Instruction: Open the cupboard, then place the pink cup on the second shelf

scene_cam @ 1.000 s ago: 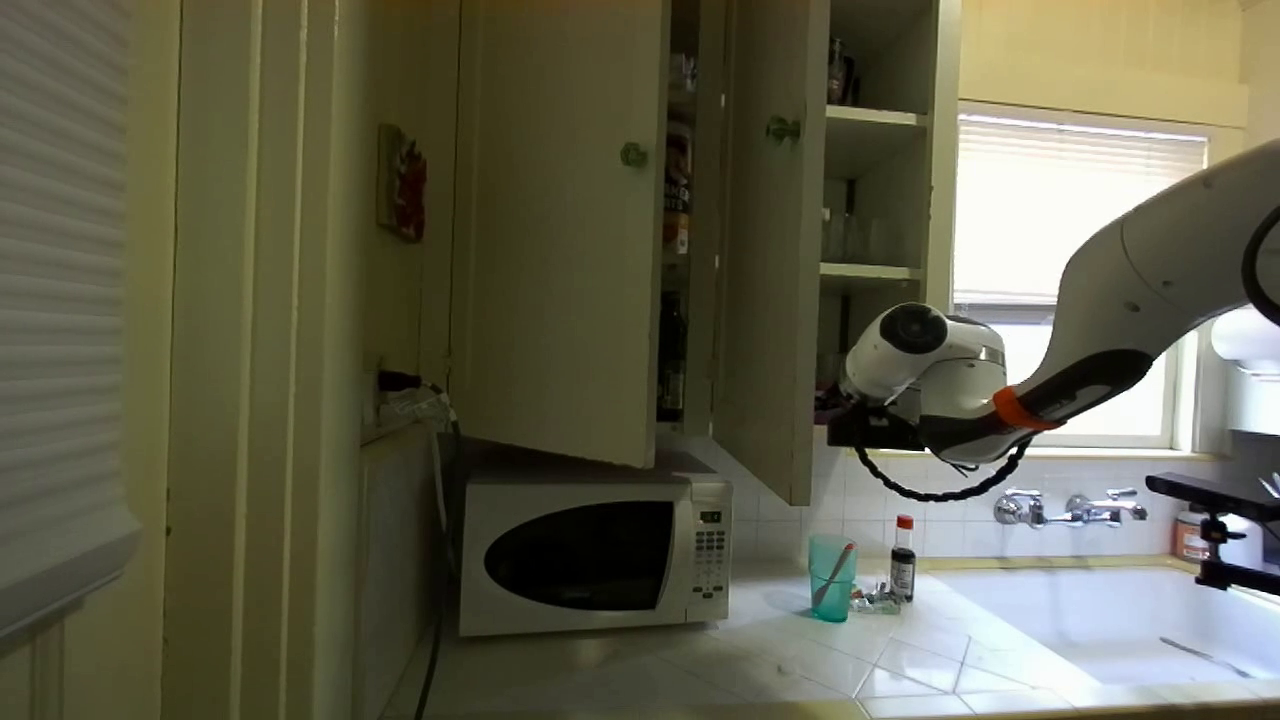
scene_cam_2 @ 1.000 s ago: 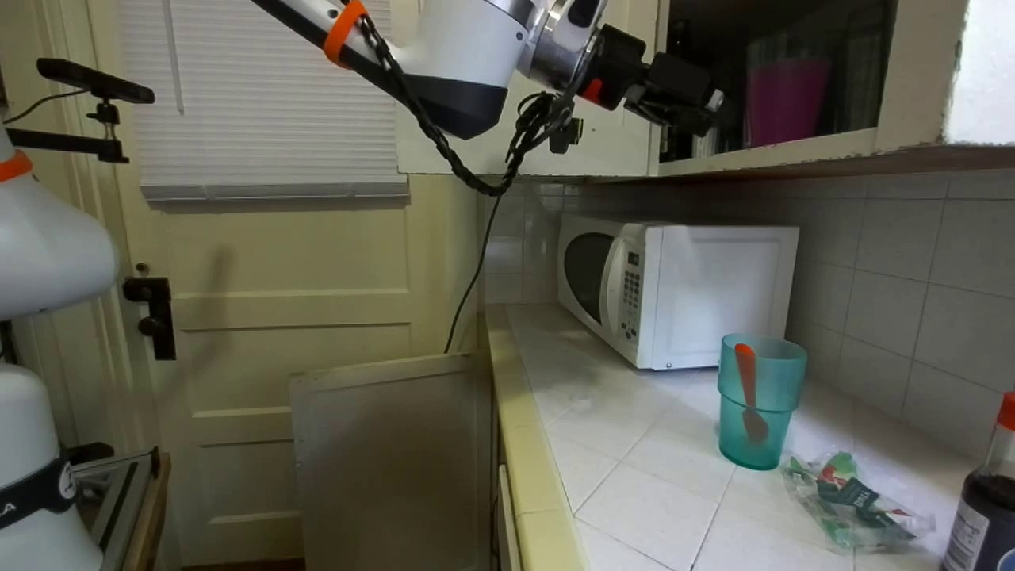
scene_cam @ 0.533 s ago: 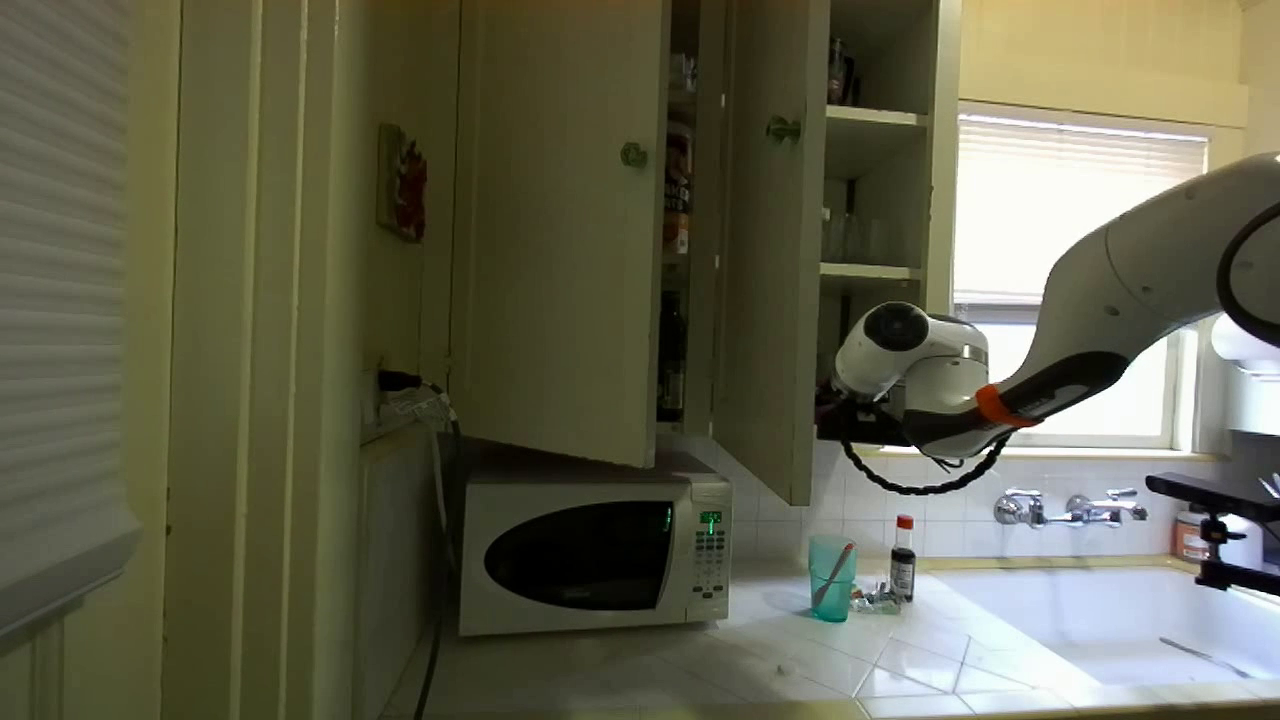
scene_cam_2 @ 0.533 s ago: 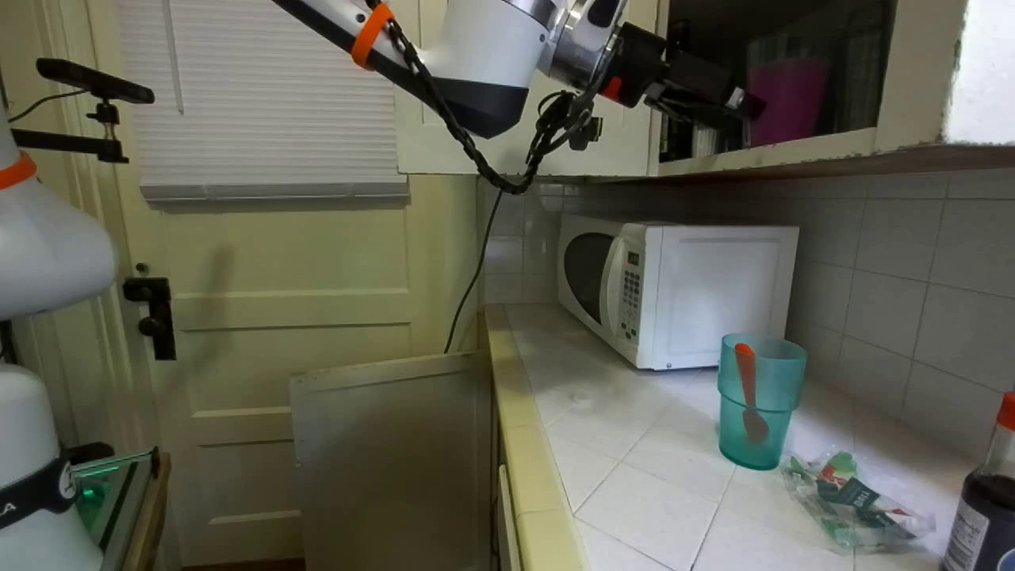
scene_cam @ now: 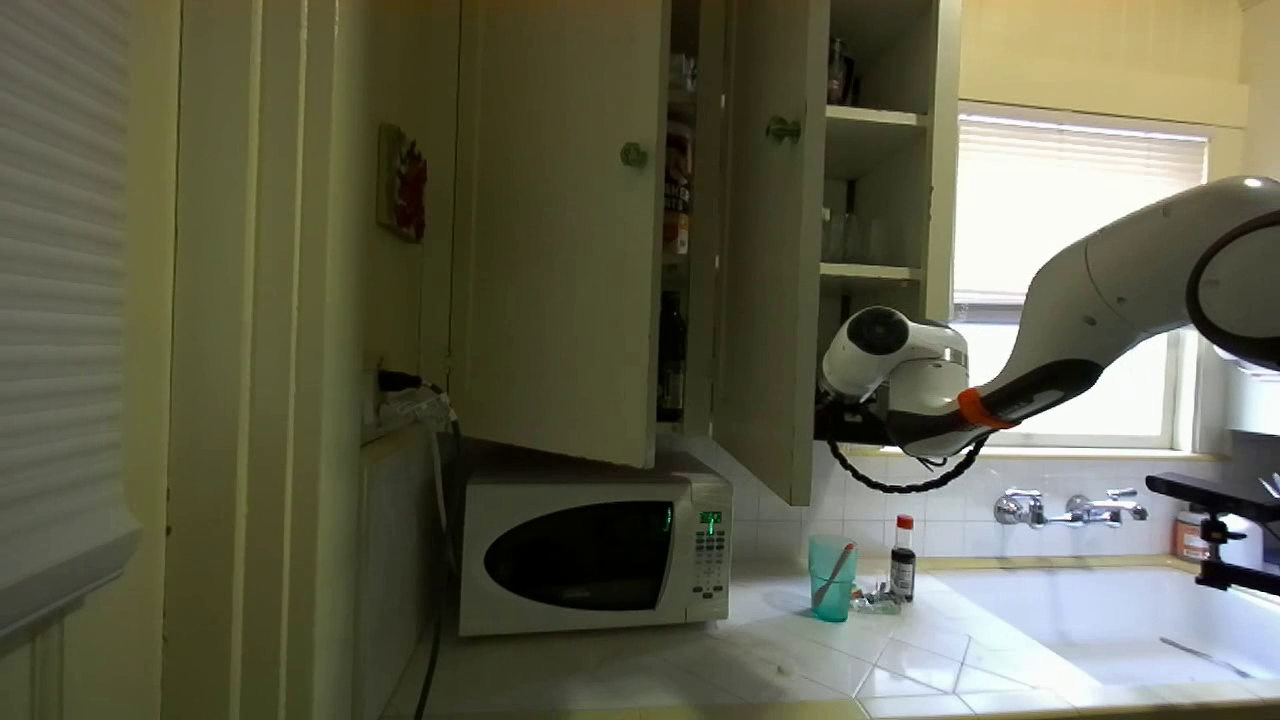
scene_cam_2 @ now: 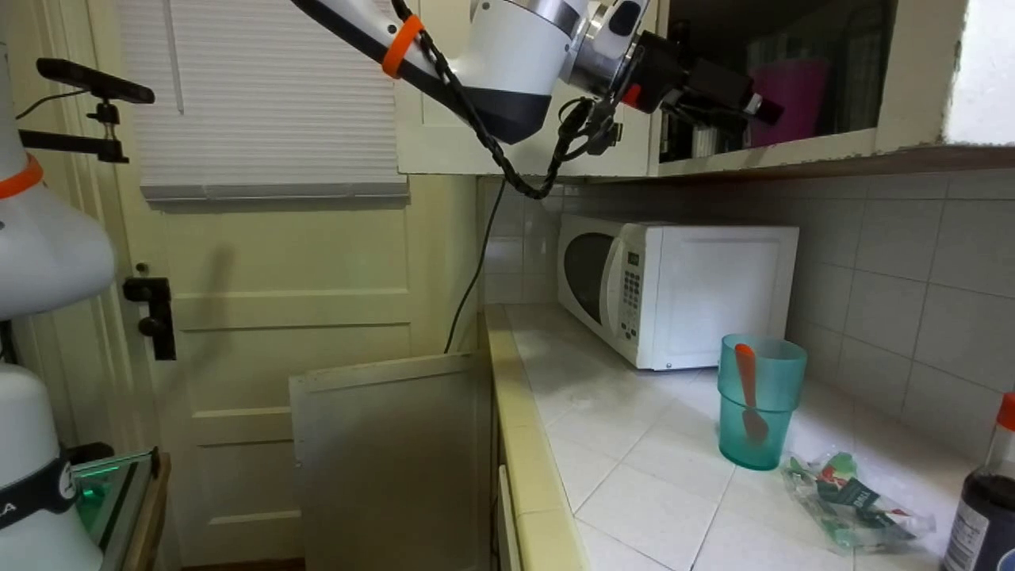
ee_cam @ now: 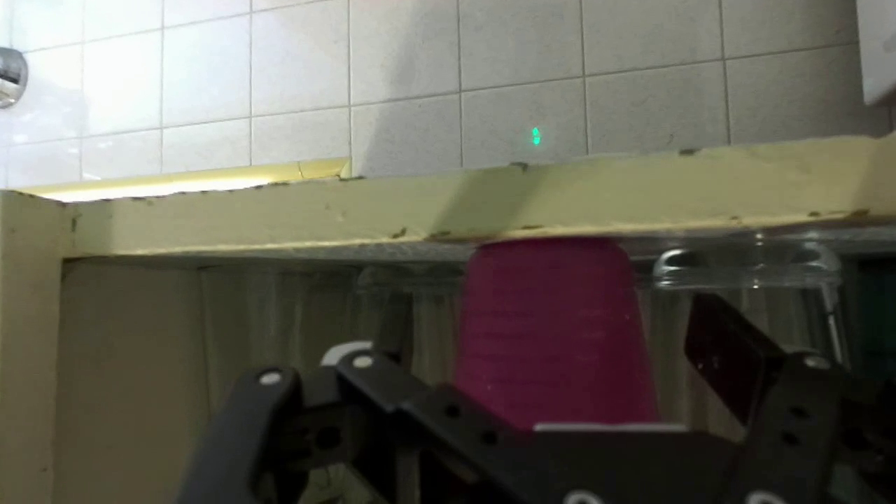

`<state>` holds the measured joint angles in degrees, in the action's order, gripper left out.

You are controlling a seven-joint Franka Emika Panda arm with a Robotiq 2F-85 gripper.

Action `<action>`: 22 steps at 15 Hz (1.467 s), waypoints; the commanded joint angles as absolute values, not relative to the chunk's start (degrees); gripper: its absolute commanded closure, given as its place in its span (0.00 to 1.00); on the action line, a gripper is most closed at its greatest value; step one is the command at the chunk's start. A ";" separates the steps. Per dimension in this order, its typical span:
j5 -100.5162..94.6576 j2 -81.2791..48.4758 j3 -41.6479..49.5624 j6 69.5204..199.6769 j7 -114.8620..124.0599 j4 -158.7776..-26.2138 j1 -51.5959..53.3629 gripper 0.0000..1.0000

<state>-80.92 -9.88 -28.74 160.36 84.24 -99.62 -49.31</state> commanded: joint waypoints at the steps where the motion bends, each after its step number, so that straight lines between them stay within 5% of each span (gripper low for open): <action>1: -83.56 -13.02 -28.72 157.60 84.56 -96.18 -47.79 0.00; 3: -83.75 -13.94 -28.65 157.14 84.24 -95.33 -47.32 0.00; 4: -83.89 -14.41 -28.60 156.83 84.17 -94.97 -47.09 0.25; 9: -85.09 -15.01 -28.25 156.33 84.35 -94.29 -46.49 0.57; 22: -82.22 7.91 -23.75 166.86 89.78 -116.74 -53.15 0.58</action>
<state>-83.57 -0.28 -25.72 162.09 87.29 -110.05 -51.10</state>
